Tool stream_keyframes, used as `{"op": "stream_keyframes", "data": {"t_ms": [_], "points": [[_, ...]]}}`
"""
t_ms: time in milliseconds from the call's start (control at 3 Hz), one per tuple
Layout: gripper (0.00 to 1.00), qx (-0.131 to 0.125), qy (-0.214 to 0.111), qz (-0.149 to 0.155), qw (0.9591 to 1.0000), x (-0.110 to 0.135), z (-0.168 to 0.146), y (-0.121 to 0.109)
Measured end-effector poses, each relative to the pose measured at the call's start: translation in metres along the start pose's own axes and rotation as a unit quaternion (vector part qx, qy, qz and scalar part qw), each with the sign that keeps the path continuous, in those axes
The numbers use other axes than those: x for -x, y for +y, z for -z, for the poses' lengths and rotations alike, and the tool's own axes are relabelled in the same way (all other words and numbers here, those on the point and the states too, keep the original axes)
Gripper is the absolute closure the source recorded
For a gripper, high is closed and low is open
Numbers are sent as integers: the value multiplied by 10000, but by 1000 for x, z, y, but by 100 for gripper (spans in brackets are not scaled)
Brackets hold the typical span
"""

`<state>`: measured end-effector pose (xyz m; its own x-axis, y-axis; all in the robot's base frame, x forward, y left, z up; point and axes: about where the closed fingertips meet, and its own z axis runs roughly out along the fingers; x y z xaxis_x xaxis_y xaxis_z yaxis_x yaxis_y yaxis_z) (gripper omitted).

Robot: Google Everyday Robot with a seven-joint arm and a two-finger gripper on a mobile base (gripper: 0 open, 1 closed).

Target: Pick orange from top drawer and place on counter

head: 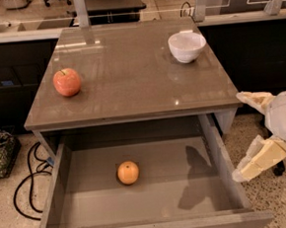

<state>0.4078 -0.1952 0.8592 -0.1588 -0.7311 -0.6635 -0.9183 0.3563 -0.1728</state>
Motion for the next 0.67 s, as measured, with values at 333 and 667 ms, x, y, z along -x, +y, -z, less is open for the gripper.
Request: {"op": "stream_keyframes", "data": {"t_ms": [333,667], "points": [[0,63,-148,-158,9997,-9,-16,9],[0,63,-148,-158,9997,-9,-16,9]]}}
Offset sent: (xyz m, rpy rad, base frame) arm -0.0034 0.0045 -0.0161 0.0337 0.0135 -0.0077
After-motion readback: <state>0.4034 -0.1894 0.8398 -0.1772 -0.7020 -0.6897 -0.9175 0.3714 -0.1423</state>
